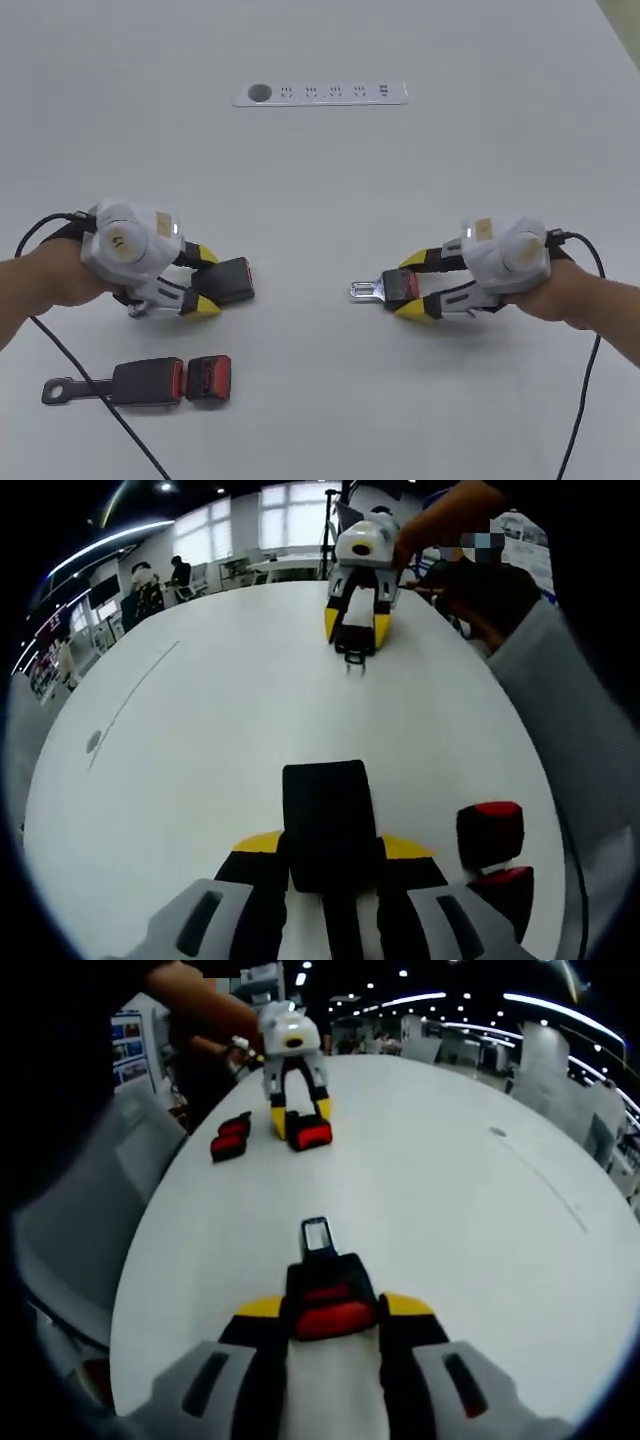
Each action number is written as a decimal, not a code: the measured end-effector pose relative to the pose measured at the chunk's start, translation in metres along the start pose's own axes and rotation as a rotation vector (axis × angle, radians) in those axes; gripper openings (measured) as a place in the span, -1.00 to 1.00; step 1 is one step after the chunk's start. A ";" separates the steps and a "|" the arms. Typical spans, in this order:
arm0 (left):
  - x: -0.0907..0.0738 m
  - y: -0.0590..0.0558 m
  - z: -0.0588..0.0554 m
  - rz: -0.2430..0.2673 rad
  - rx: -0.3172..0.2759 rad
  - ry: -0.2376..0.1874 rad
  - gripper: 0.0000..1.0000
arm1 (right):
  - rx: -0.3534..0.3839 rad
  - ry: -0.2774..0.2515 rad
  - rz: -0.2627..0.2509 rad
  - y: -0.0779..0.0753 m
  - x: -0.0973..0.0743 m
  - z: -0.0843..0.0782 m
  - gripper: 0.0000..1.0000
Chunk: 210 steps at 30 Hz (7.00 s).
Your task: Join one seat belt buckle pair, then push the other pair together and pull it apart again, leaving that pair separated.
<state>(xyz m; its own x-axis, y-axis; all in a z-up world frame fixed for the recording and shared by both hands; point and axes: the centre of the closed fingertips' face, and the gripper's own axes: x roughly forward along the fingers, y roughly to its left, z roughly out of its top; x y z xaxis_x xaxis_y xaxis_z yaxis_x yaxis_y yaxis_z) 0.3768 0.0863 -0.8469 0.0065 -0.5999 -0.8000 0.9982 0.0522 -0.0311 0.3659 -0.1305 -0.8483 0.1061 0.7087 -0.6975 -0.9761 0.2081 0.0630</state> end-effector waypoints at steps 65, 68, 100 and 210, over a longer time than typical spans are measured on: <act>0.002 -0.002 0.000 -0.052 0.037 0.020 -0.33 | 0.014 -0.168 0.032 0.010 0.096 0.089 -0.29; 0.003 -0.002 0.001 -0.057 0.047 0.022 -0.33 | 0.009 -0.160 0.025 0.012 0.101 0.094 -0.29; 0.005 -0.001 0.002 -0.058 0.068 0.087 -0.34 | 0.069 -0.110 -0.044 0.017 0.119 0.109 -0.29; -0.001 0.015 0.009 0.063 -0.137 0.069 0.09 | 0.180 -0.080 -0.255 -0.004 0.006 0.015 0.20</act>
<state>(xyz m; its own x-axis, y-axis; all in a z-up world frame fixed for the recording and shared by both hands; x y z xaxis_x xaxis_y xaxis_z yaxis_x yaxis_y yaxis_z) 0.3927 0.0804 -0.8410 0.0597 -0.5364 -0.8419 0.9783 0.1992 -0.0575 0.3733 -0.1174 -0.8421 0.3645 0.6673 -0.6495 -0.8676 0.4967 0.0235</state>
